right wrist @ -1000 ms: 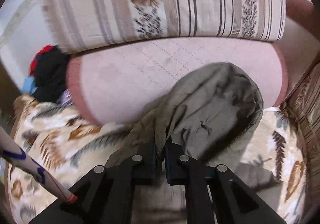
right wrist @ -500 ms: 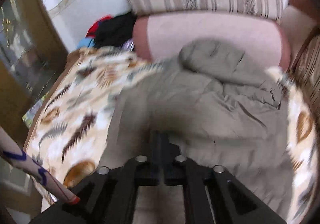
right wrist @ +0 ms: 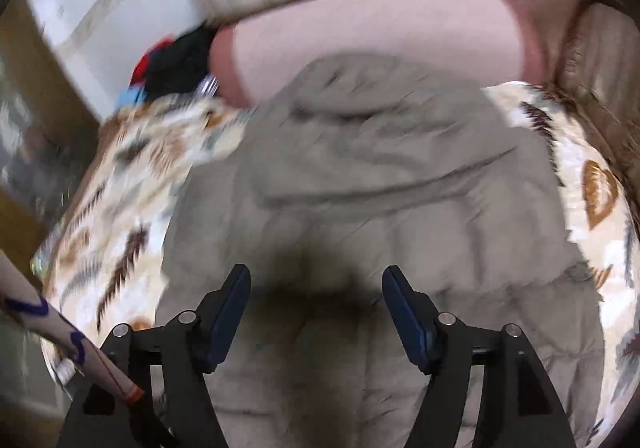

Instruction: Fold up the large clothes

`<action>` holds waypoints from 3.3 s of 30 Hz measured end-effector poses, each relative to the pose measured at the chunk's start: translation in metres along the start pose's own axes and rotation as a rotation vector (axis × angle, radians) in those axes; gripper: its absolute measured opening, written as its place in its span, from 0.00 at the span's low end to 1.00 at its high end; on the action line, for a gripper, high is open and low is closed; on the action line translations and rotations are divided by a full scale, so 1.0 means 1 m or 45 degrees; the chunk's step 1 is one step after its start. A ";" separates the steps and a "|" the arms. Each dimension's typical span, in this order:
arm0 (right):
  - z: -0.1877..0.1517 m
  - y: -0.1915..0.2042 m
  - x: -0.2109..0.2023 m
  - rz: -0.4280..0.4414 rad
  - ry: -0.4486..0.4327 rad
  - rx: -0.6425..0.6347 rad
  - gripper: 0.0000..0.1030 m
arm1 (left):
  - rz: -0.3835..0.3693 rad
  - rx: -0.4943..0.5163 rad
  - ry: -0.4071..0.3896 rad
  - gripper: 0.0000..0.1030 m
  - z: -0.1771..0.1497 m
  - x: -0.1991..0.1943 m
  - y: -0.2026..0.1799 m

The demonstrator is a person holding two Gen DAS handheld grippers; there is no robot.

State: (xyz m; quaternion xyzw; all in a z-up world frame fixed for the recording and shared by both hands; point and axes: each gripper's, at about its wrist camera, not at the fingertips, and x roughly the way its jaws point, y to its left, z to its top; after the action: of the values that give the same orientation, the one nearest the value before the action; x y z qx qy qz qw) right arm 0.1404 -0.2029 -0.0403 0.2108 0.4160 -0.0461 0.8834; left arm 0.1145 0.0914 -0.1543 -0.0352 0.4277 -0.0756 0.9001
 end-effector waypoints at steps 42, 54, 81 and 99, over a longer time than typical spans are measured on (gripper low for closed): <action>-0.004 -0.061 -0.018 0.125 -0.078 0.117 0.28 | 0.036 0.021 0.001 0.93 0.000 0.000 -0.002; 0.031 -0.037 0.109 -0.011 0.079 0.027 0.45 | 0.034 0.020 0.000 0.93 -0.001 -0.002 -0.001; -0.048 -0.059 0.000 0.000 0.016 -0.061 0.75 | 0.028 0.005 0.011 0.93 0.000 -0.002 -0.002; -0.148 -0.290 -0.100 -0.131 -0.001 0.402 0.79 | -0.293 -0.307 0.321 0.74 0.012 -0.044 0.097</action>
State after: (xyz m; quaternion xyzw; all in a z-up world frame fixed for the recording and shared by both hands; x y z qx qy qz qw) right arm -0.1049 -0.4149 -0.1457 0.3255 0.4135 -0.1562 0.8358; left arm 0.1064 0.1948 -0.1257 -0.1814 0.5362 -0.1300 0.8141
